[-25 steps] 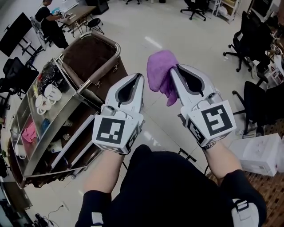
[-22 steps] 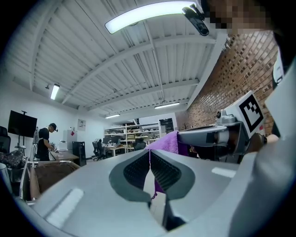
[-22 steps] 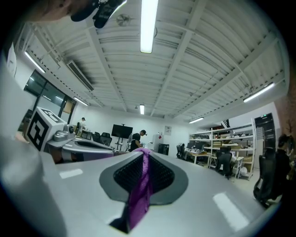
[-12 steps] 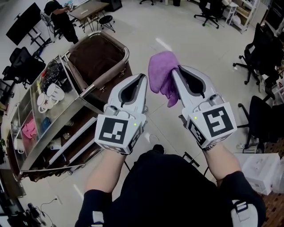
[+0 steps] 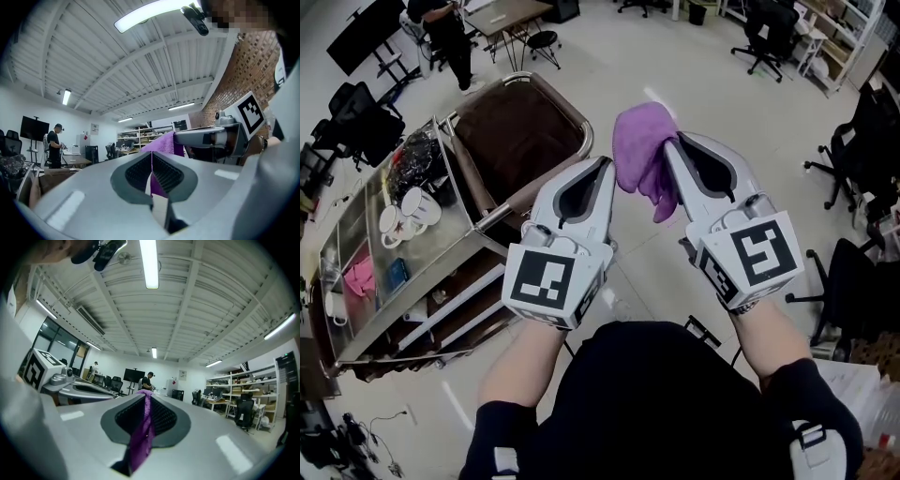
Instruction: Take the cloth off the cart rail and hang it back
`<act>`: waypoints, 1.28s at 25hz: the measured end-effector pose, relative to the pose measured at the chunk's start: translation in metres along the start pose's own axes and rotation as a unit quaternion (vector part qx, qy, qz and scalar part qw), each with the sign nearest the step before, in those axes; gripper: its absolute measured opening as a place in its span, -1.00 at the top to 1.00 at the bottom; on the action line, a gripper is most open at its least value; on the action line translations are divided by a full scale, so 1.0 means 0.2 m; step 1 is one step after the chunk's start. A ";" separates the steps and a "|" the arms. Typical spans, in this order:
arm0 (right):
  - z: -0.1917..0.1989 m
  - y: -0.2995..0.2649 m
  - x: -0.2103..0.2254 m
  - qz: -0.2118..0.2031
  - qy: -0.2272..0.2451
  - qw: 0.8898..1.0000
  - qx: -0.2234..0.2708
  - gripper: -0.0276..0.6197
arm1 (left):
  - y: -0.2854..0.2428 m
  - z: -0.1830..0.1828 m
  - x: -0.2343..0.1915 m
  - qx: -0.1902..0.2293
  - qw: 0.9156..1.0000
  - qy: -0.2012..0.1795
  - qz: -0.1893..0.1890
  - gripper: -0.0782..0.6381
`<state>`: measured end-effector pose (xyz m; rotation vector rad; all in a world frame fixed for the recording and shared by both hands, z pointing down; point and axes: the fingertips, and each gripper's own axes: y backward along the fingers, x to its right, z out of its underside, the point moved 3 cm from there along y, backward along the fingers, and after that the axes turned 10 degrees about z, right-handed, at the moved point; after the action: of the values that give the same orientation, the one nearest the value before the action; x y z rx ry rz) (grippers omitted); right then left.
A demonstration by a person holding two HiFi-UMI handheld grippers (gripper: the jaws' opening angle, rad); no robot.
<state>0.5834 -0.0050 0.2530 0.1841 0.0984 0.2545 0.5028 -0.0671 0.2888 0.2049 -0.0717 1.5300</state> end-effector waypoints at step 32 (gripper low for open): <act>0.20 -1.08 0.33 -0.142 -0.004 0.990 -0.013 0.82 | -0.43 0.11 -0.64 -0.085 0.983 0.053 -0.155 0.76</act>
<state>0.7048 -0.1999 0.2464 0.1433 0.1124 -0.0279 0.5854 -0.1992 0.2799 -0.0036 -0.0824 1.2146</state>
